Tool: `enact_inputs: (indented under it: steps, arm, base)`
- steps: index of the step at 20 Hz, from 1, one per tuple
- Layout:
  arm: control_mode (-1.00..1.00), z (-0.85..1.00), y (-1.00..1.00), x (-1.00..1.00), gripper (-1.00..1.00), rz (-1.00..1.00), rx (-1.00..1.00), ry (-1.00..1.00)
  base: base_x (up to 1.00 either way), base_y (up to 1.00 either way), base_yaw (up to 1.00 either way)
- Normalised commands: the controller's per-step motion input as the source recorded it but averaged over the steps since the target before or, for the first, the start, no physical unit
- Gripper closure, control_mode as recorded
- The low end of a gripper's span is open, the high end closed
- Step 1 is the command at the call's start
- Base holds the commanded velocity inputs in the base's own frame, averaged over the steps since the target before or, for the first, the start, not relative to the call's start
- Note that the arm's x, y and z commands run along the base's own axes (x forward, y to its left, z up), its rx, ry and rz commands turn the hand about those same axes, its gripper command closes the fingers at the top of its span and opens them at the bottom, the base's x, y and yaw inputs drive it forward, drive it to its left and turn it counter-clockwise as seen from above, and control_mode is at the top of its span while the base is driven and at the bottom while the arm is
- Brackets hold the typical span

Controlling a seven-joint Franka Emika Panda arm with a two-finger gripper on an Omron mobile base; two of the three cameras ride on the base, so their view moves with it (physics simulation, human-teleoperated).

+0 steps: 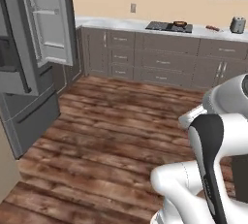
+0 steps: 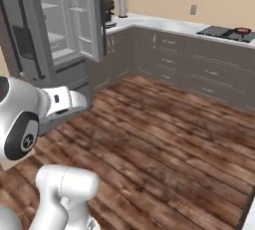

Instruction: Place the cold items (sweet potato and lime) from the fridge in one tupperware on the dining counter. Place the warm items (hot dog and kebab skewer) in the stove area in another tupperware.

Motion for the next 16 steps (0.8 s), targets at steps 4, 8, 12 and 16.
enact_inputs:
  steps: [4, 8, 12, 16]
  arm:
    - [1.00, 0.00, 0.00, 0.00, -1.00, 0.00, 0.00, 0.00]
    - [1.00, 0.00, 0.00, 0.00, -1.00, 0.00, 0.00, 0.00]
    - [1.00, 0.00, 0.00, 0.00, -1.00, 0.00, 0.00, 0.00]
    - [1.00, 0.00, 0.00, 0.00, -1.00, 0.00, 0.00, 0.00]
  base:
    - [0.95, 0.00, -0.14]
    - [0.94, 0.00, -0.16]
    - [0.95, 0.01, -0.16]
    - [0.93, 0.00, -0.15]
